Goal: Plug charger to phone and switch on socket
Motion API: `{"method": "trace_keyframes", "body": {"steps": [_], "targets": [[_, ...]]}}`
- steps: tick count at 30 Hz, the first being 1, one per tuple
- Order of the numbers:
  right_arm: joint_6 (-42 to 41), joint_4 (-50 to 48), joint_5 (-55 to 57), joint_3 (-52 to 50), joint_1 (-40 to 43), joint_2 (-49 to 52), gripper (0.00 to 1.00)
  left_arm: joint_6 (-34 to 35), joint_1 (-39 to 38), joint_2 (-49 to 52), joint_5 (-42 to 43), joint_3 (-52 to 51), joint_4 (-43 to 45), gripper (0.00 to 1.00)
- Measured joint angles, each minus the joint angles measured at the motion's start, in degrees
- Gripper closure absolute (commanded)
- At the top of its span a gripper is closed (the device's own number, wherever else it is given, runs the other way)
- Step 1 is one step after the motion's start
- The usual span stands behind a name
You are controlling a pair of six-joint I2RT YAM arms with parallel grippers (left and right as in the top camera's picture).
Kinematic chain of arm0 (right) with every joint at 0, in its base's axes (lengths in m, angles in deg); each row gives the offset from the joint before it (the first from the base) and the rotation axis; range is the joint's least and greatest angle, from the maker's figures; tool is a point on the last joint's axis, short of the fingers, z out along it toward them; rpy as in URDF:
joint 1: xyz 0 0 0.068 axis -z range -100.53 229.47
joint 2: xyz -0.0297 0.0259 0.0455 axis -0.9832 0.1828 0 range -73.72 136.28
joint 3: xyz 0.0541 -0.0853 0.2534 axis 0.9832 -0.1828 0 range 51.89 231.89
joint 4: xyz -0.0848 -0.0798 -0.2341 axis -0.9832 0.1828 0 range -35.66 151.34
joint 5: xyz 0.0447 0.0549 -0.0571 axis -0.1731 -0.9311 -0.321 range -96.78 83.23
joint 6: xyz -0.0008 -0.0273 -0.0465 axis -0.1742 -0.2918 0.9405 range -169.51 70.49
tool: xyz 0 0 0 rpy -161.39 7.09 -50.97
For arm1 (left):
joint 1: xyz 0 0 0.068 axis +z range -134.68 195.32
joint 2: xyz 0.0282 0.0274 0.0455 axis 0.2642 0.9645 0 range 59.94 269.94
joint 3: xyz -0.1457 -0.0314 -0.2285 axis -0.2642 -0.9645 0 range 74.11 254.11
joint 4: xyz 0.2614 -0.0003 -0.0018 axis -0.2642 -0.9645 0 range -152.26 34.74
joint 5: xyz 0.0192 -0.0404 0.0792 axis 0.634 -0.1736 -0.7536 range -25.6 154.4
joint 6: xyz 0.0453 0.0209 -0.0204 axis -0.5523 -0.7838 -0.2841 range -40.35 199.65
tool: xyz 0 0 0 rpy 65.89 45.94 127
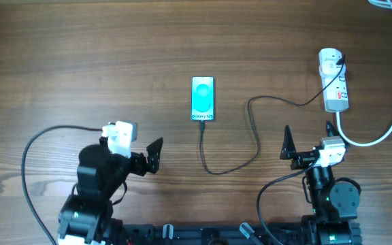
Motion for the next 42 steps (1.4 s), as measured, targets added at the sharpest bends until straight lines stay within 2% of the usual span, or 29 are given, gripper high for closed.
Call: {"method": "trace_keyframes", "body": {"steps": [8, 11, 14, 21, 28, 35, 42], "targets": [[0.00, -0.02, 0.00, 0.00, 0.00, -0.02, 0.00, 0.00, 4.94, -16.31, 1.38, -8.28, 2.16, 0.00], [0.00, -0.02, 0.00, 0.00, 0.00, 0.00, 0.00, 1.86, 5.31, -24.11, 1.40, -10.23, 2.38, 0.00], [0.00, 0.00, 0.00, 0.00, 0.00, 0.00, 0.00, 2.80, 7.13, -27.76, 1.38, -13.11, 3.02, 0.00], [0.00, 0.00, 0.00, 0.00, 0.00, 0.00, 0.00, 3.76, 10.38, -30.01, 1.33, -18.60, 16.15, 0.00], [0.00, 0.00, 0.00, 0.00, 0.00, 0.00, 0.00, 6.97, 10.38, -30.01, -4.33, -19.19, 16.13, 0.00], [0.00, 0.00, 0.00, 0.00, 0.00, 0.00, 0.00, -0.61, 10.45, -30.01, -8.15, -19.19, 15.65, 0.00], [0.00, 0.00, 0.00, 0.00, 0.00, 0.00, 0.00, -2.99, 11.41, -30.01, -11.39, -19.19, 15.52, 0.00]]}}
